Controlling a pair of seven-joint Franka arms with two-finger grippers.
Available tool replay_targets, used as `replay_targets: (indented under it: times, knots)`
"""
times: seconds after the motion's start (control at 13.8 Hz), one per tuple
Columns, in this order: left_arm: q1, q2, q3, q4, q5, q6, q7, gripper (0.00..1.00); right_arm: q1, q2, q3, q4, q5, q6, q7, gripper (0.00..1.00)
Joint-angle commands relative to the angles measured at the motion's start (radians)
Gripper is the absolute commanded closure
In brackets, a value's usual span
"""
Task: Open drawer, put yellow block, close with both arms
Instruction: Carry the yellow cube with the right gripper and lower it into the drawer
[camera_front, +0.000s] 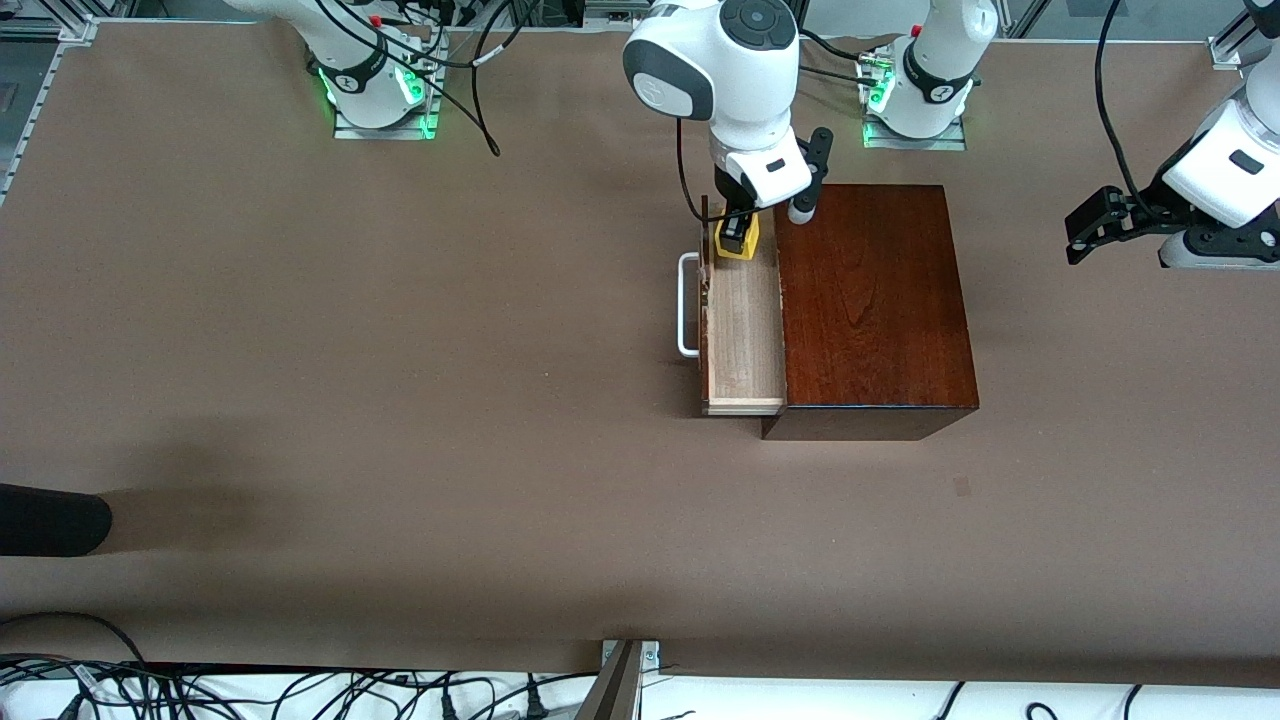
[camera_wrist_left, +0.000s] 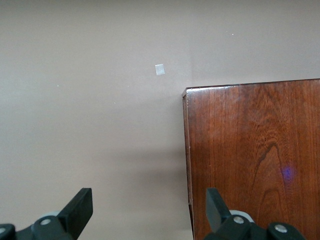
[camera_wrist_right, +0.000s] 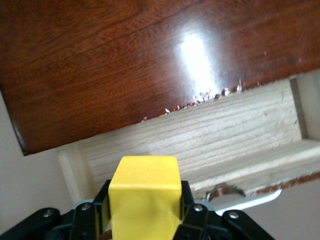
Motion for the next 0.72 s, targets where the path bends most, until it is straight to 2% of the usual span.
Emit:
replay_targets:
  times: [0.0,0.36,0.65]
  knots:
    - [0.002,0.008,-0.002,0.015,0.014,-0.006,0.015,0.00,0.032,0.040,-0.012,0.048,-0.078,0.008,-0.060,1.00]
    - [0.000,0.010,-0.003,0.017,0.014,-0.010,0.014,0.00,0.036,0.063,-0.013,0.048,-0.094,0.037,-0.112,1.00]
    - [0.002,0.008,-0.003,0.017,0.012,-0.015,0.014,0.00,0.036,0.092,-0.042,0.048,-0.094,0.080,-0.138,1.00]
